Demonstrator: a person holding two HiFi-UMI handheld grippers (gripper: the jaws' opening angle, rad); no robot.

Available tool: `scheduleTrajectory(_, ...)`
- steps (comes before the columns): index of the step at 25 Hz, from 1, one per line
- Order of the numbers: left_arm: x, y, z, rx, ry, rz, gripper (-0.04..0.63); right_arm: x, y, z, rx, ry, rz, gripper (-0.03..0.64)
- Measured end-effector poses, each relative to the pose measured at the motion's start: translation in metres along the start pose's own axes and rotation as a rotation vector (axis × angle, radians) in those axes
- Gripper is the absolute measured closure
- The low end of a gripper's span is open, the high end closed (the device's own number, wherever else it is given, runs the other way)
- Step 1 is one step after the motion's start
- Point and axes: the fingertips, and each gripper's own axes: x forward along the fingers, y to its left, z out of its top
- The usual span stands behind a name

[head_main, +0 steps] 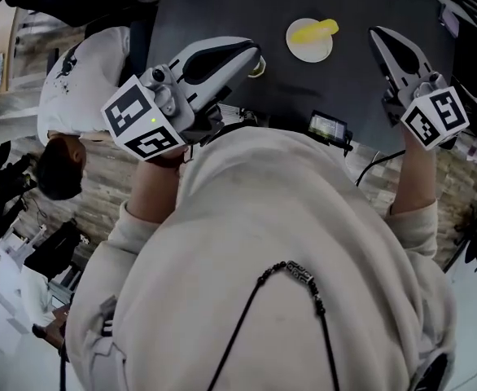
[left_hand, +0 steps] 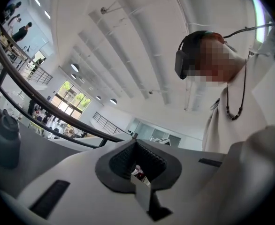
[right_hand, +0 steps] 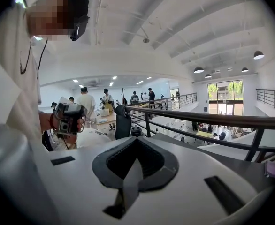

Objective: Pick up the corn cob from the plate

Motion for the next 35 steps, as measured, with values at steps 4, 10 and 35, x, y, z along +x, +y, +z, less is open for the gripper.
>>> scheduleTrajectory(4,-0.008,-0.005,0.002,0.023,-0.016,0.03,0.591,0.014,-0.013,-0.023,-0.047,0.085,0.032,0.598)
scheduleTrajectory(10,-0.023,-0.017,0.005,0.024,-0.069,0.025,0.591,0.041,-0.021,-0.069,-0.147,0.246,0.1,0.54)
scheduleTrajectory(35,-0.054,-0.011,-0.011,0.001,-0.127,0.189,0.591,0.111,-0.065,-0.215,-0.33,0.59,0.33,0.402)
